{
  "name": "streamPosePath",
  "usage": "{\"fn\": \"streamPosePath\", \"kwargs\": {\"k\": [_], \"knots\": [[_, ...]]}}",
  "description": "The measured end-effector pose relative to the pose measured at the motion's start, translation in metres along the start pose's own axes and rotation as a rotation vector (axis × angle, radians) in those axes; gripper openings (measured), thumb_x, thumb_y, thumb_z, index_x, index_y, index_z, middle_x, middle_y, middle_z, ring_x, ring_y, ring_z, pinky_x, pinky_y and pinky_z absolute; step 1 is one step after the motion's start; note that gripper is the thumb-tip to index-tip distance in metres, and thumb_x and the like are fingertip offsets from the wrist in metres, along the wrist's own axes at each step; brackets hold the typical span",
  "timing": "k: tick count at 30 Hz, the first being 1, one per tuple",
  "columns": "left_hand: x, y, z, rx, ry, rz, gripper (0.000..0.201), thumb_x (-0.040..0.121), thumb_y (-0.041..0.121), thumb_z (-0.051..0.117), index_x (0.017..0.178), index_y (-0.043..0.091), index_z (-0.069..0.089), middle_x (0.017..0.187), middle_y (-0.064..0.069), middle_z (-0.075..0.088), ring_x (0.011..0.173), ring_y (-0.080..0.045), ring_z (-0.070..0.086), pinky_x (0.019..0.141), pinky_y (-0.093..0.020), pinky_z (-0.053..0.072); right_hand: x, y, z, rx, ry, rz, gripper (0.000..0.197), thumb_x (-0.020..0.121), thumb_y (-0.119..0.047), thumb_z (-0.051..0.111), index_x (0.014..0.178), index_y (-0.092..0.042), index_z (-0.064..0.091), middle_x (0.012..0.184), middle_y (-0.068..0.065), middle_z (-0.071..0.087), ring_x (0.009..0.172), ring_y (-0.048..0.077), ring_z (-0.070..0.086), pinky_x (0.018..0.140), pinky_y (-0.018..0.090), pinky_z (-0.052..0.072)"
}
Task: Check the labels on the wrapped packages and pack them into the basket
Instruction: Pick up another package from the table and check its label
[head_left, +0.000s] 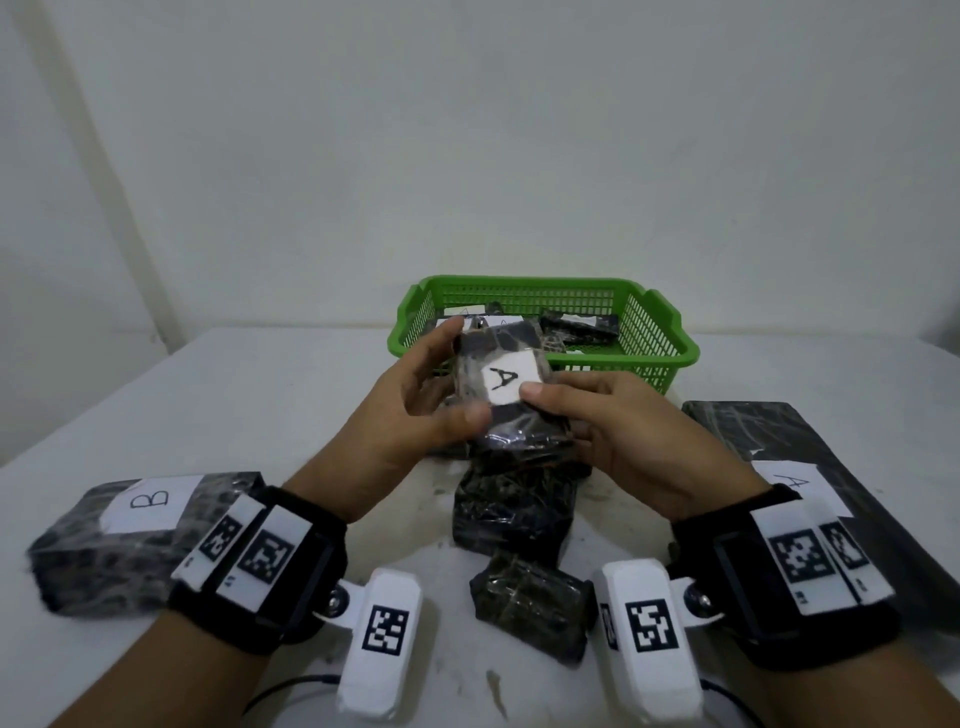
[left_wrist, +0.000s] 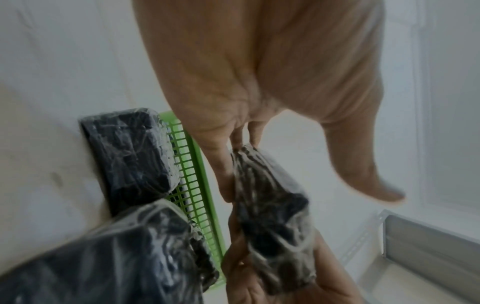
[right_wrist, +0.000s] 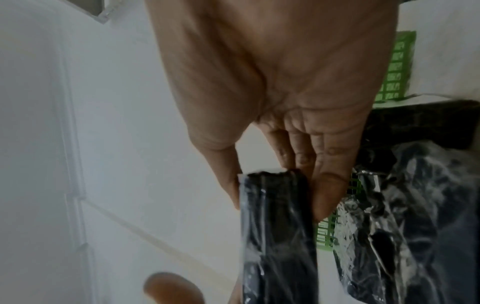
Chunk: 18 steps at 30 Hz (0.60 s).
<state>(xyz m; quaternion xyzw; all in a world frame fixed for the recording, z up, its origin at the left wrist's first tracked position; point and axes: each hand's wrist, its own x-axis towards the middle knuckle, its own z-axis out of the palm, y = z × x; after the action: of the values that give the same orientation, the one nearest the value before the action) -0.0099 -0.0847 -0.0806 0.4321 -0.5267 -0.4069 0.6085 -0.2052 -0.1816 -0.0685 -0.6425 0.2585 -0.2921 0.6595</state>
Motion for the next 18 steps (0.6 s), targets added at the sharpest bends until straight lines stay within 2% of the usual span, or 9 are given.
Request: {"fn": "streamPosePath", "kwargs": {"k": [3, 5, 7, 8, 10, 12, 14, 16, 18], "knots": [[0.0, 0.004, 0.005, -0.015, 0.138, 0.032, 0.073, 0.084, 0.032, 0.078, 0.146, 0.01, 0.047, 0.137, -0.009, 0.063, 0.125, -0.027, 0.062, 0.107, -0.054, 0.047, 0.0, 0.001, 0.001, -0.101, 0.015, -0.051, 0.046, 0.079, -0.022, 0.082, 0.123, -0.014, 0.074, 0.114, 0.004, 0.08, 0.109, 0.021, 0.075, 0.094, 0.037, 0.06], [0.0, 0.006, 0.004, 0.042, 0.203, 0.11, 0.055, 0.086, 0.019, 0.075, 0.137, 0.009, 0.056, 0.129, -0.008, 0.068, 0.121, -0.026, 0.065, 0.106, -0.053, 0.048, 0.0, 0.001, 0.005, -0.153, 0.043, -0.101, 0.05, 0.079, -0.021, 0.085, 0.128, -0.021, 0.071, 0.116, 0.001, 0.079, 0.112, 0.018, 0.074, 0.095, 0.035, 0.06], [-0.002, 0.009, 0.002, 0.09, 0.226, 0.186, 0.054, 0.084, 0.014, 0.077, 0.134, 0.012, 0.058, 0.129, -0.007, 0.068, 0.121, -0.023, 0.065, 0.106, -0.047, 0.049, 0.0, 0.0, 0.008, -0.138, 0.083, -0.115, 0.059, 0.079, -0.031, 0.088, 0.133, -0.025, 0.066, 0.119, -0.002, 0.078, 0.107, 0.01, 0.075, 0.093, 0.026, 0.059], [-0.002, 0.01, 0.0, 0.101, 0.229, 0.221, 0.054, 0.083, 0.01, 0.077, 0.134, 0.012, 0.058, 0.13, -0.007, 0.067, 0.122, -0.023, 0.065, 0.106, -0.045, 0.049, 0.0, -0.001, 0.009, -0.132, 0.071, -0.104, 0.06, 0.078, -0.043, 0.087, 0.132, -0.025, 0.067, 0.121, -0.003, 0.077, 0.109, 0.01, 0.074, 0.1, 0.03, 0.058], [-0.003, 0.011, -0.001, 0.113, 0.199, 0.277, 0.056, 0.081, 0.002, 0.077, 0.132, 0.009, 0.056, 0.131, -0.01, 0.065, 0.122, -0.024, 0.064, 0.105, -0.043, 0.05, -0.002, -0.005, 0.01, -0.084, 0.011, -0.076, 0.052, 0.078, -0.062, 0.077, 0.116, -0.027, 0.078, 0.118, -0.002, 0.079, 0.113, 0.014, 0.074, 0.107, 0.039, 0.053], [-0.004, 0.01, 0.001, 0.12, 0.136, 0.31, 0.055, 0.078, -0.002, 0.078, 0.128, 0.008, 0.056, 0.13, -0.012, 0.065, 0.121, -0.026, 0.064, 0.102, -0.038, 0.052, -0.005, -0.008, 0.009, -0.013, 0.001, -0.052, 0.045, 0.074, -0.071, 0.074, 0.096, -0.032, 0.084, 0.11, -0.001, 0.081, 0.108, 0.017, 0.076, 0.107, 0.04, 0.052], [-0.005, 0.008, 0.003, 0.146, 0.099, 0.315, 0.055, 0.076, -0.003, 0.08, 0.124, 0.009, 0.057, 0.129, -0.012, 0.064, 0.122, -0.028, 0.062, 0.103, -0.039, 0.051, -0.006, -0.009, 0.01, 0.003, -0.017, -0.043, 0.036, 0.072, -0.067, 0.071, 0.088, -0.038, 0.085, 0.106, 0.0, 0.082, 0.107, 0.017, 0.076, 0.108, 0.04, 0.052], [-0.005, 0.007, 0.002, 0.17, 0.07, 0.308, 0.056, 0.076, -0.005, 0.078, 0.126, 0.008, 0.055, 0.132, -0.012, 0.063, 0.125, -0.027, 0.061, 0.105, -0.041, 0.049, -0.007, -0.01, 0.011, 0.013, -0.033, -0.062, 0.022, 0.081, -0.058, 0.075, 0.089, -0.039, 0.085, 0.107, 0.0, 0.081, 0.108, 0.016, 0.075, 0.109, 0.039, 0.052], [-0.005, 0.007, 0.001, 0.178, 0.046, 0.261, 0.064, 0.081, 0.006, 0.079, 0.136, 0.008, 0.047, 0.14, -0.007, 0.059, 0.133, -0.022, 0.055, 0.108, -0.041, 0.045, -0.006, -0.007, 0.009, 0.031, -0.01, -0.112, 0.029, 0.082, -0.044, 0.075, 0.1, -0.025, 0.085, 0.113, 0.006, 0.08, 0.108, 0.016, 0.073, 0.105, 0.034, 0.055]]}}
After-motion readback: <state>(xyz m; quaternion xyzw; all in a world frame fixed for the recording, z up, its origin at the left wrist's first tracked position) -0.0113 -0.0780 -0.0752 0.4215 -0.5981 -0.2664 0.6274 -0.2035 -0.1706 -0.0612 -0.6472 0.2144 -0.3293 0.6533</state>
